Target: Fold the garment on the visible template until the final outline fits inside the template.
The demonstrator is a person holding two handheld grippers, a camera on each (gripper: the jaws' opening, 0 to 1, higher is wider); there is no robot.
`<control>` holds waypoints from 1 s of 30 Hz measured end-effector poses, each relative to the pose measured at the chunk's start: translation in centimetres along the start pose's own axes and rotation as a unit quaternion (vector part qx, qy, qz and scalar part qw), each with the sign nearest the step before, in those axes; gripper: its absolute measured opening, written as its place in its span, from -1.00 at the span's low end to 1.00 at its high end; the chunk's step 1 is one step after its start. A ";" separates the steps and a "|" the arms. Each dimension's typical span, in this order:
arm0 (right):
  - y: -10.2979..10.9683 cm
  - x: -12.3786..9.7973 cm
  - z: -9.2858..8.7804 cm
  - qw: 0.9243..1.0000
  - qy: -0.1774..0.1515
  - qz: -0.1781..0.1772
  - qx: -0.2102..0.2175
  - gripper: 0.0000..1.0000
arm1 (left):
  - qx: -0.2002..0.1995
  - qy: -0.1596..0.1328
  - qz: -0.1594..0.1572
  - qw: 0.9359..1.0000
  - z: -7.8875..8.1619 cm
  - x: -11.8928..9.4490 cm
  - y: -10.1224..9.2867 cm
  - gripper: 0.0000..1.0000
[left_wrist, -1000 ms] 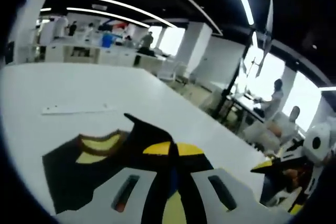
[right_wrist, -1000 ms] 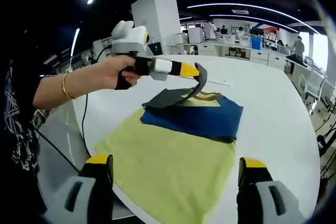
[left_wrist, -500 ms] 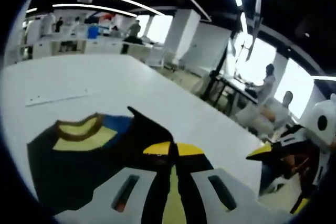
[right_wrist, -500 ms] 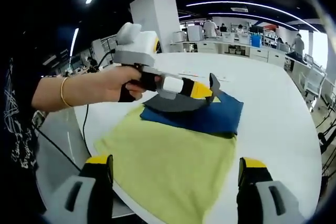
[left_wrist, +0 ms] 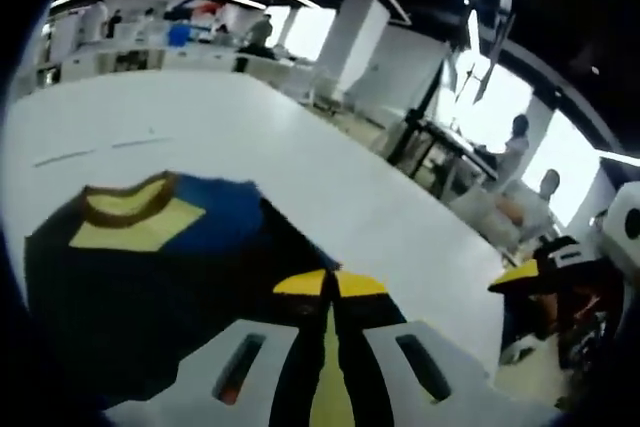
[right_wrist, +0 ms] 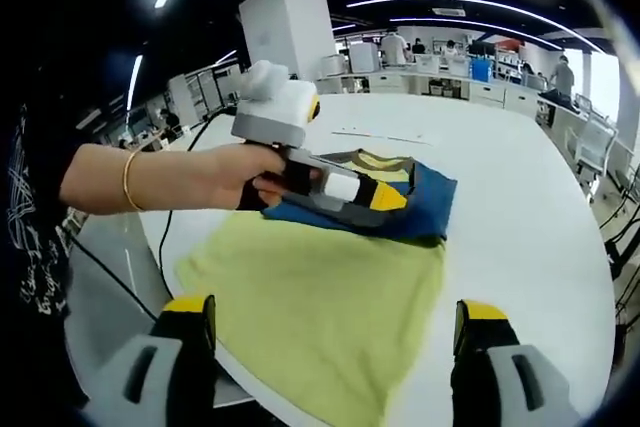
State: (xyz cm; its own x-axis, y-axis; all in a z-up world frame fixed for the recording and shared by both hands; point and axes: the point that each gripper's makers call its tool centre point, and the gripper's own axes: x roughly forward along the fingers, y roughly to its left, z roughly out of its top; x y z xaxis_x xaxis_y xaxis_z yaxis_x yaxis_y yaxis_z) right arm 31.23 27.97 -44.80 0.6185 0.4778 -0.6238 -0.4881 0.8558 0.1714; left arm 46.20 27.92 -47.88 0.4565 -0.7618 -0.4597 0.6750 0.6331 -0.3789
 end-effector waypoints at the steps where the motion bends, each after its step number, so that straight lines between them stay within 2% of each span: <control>1: -0.1 0.0 0.1 1.000 -0.001 -0.001 0.000 0.99 | -0.008 0.003 -0.002 1.000 -0.2 0.2 -0.1 -1.00; 3: -0.1 -0.1 0.1 1.000 -0.003 -0.003 -0.001 0.99 | -0.016 0.005 -0.011 1.000 -0.3 0.4 -0.2 -1.00; 7: -0.1 -0.2 -0.1 1.000 -0.001 -0.005 -0.002 0.99 | 0.010 0.005 -0.016 1.000 -0.6 -0.2 -0.7 -1.00; 11: 0.0 -0.1 -0.2 1.000 0.002 -0.003 -0.003 0.99 | 0.010 -0.020 -0.020 1.000 0.4 -0.4 -0.8 -0.53; 13: 0.1 0.0 -0.2 1.000 0.002 -0.002 -0.003 0.99 | 0.029 -0.016 -0.018 0.999 0.3 -0.9 -1.1 -0.48; 16: 0.2 0.1 0.0 1.000 0.001 0.001 -0.005 0.99 | 0.045 -0.026 -0.008 0.999 0.8 -1.4 -0.4 -0.25; 20: 0.2 0.4 0.1 1.000 0.004 0.005 -0.008 0.99 | 0.060 -0.039 0.009 0.997 1.5 -2.5 0.4 0.23; 23: 0.0 0.5 0.3 1.000 0.004 0.007 -0.011 0.99 | 0.099 -0.039 0.025 0.994 1.6 -3.6 1.6 0.50; 29: -0.1 0.9 0.5 1.000 0.007 0.010 -0.013 0.99 | 0.095 -0.052 0.033 0.994 2.5 -6.1 3.0 0.95; 30: -0.2 1.0 0.5 1.000 0.008 0.010 -0.015 0.99 | 0.095 -0.054 0.032 0.993 2.5 -6.5 3.1 0.97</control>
State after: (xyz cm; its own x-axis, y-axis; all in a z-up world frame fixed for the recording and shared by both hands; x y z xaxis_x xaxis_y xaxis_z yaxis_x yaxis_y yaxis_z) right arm 32.27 28.42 -45.05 0.5983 0.4910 -0.6333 -0.5183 0.8398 0.1614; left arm 46.80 34.48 -44.02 0.5542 -0.7378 -0.3853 0.7355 0.6508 -0.1884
